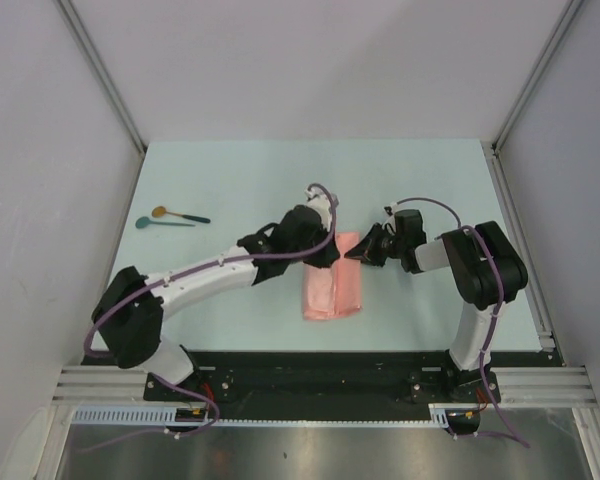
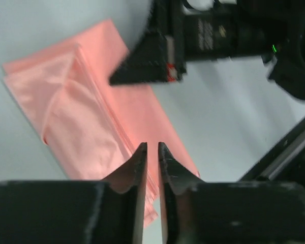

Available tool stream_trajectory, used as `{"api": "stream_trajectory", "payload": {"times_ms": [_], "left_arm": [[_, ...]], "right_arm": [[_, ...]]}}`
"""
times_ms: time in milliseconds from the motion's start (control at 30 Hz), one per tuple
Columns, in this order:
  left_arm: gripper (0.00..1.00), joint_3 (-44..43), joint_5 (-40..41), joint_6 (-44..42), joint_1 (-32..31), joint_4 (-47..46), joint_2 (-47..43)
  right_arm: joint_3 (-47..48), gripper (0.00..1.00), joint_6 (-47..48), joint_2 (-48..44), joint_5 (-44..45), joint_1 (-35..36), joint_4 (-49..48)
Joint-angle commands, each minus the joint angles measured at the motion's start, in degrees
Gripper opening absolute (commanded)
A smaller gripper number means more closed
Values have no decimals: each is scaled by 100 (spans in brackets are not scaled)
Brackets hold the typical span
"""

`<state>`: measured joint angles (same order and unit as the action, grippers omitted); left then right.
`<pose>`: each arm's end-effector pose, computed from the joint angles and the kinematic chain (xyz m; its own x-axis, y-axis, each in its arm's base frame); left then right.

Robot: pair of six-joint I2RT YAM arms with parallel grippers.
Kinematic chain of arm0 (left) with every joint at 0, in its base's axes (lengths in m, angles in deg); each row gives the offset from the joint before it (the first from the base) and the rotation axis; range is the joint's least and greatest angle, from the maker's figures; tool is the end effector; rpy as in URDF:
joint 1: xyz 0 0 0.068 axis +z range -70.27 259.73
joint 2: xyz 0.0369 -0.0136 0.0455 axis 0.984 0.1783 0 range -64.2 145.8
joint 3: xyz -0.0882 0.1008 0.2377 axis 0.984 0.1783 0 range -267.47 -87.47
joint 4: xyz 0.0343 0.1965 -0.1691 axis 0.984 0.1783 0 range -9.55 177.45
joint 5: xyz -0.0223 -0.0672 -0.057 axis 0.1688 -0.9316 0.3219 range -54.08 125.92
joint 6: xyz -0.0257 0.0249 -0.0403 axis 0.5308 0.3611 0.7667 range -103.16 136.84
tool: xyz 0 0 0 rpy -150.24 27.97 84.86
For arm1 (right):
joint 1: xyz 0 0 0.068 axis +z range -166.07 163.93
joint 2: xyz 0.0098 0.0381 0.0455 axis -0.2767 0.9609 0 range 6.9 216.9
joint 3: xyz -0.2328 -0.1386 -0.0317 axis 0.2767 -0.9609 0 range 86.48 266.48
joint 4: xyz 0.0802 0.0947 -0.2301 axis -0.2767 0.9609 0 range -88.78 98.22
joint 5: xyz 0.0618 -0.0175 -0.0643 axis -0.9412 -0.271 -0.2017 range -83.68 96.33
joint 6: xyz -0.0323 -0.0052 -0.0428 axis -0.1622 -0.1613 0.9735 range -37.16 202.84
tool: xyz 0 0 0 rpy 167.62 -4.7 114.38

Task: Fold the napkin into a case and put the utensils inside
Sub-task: Pick up the 2/3-rectangle-folded napkin at the center of the board, then stuff the top corner of the smaller-rectangle-folded napkin into the folded napkin.

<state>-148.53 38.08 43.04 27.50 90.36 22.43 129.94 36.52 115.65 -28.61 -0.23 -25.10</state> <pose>0.2096 -0.2684 0.2618 -0.6594 0.1308 -0.7403 0.5350 0.7735 -0.3399 0.3233 0.1129 0.1011 -0.8894 0.3640 -0.2764 -0.0127 0.5849 0.8110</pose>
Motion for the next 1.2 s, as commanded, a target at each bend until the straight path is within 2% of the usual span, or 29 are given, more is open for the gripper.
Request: {"api": "stream_trajectory", "payload": {"times_ms": [0,67,233,567,933,1167], "left_arm": [[11,-512,-785,780,948,-41,722],[6,-608,-831,887,1135,-182,1197],[3,-899,-708,878,1522,-384,1892],[1,-908,-777,966,1707,-613,2446],[1,-811,-866,1037,1707,-622,2473],[0,-723,-1006,1239,1725,-736,2534]], "right_arm": [[162,1,308,-152,224,95,329],[206,0,352,-222,294,121,435],[294,0,475,-354,417,200,760],[751,0,818,-662,962,552,1813],[1980,0,1117,-733,2886,1474,3922],[2465,0,995,-451,3800,1993,4426]]}}
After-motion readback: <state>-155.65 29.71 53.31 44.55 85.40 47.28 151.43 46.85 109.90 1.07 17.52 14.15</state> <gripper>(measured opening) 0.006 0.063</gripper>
